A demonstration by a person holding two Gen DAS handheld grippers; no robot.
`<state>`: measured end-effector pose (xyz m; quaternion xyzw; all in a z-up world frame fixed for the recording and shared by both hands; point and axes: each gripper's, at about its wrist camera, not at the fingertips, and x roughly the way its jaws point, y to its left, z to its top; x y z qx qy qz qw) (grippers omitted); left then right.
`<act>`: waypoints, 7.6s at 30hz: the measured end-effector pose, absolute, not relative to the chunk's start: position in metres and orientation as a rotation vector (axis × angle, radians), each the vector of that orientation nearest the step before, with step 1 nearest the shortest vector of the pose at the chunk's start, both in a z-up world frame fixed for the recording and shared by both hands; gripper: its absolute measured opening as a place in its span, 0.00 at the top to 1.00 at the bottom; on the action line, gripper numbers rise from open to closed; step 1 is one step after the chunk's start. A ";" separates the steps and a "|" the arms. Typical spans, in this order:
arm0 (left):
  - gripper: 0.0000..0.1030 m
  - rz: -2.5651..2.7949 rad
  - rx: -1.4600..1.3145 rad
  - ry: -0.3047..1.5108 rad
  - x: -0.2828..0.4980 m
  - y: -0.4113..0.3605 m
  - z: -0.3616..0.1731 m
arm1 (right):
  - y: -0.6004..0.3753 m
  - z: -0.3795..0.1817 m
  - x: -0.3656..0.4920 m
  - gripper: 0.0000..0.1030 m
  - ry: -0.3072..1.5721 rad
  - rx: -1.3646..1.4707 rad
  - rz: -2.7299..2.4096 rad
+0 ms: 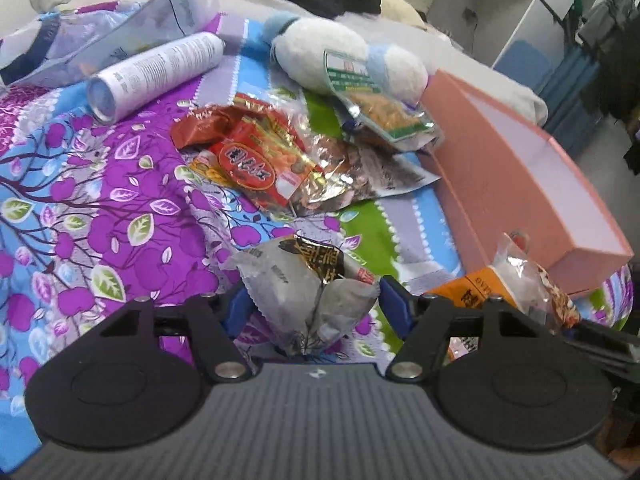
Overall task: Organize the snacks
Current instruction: 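Lift both held packets and carry them toward the pink box, then open both grippers over the pink box to drop the packets inside, then withdraw both tools from the box back toward the snack pile, then grasp the red foil packet with the left gripper while the right grasps the green-labelled packet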
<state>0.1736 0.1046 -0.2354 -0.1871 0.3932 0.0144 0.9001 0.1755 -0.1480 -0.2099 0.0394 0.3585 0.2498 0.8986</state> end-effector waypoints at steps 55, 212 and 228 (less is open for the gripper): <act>0.31 -0.278 -0.278 0.722 0.276 -0.057 -0.091 | -0.263 -0.097 0.213 0.63 0.482 0.062 0.277; 0.17 0.113 -0.376 0.779 0.281 0.153 -0.292 | -0.009 -0.226 0.277 0.92 0.406 -0.608 0.380; 0.80 0.154 -0.494 0.764 0.257 0.171 -0.289 | -0.037 -0.206 0.249 0.94 0.426 -0.527 0.425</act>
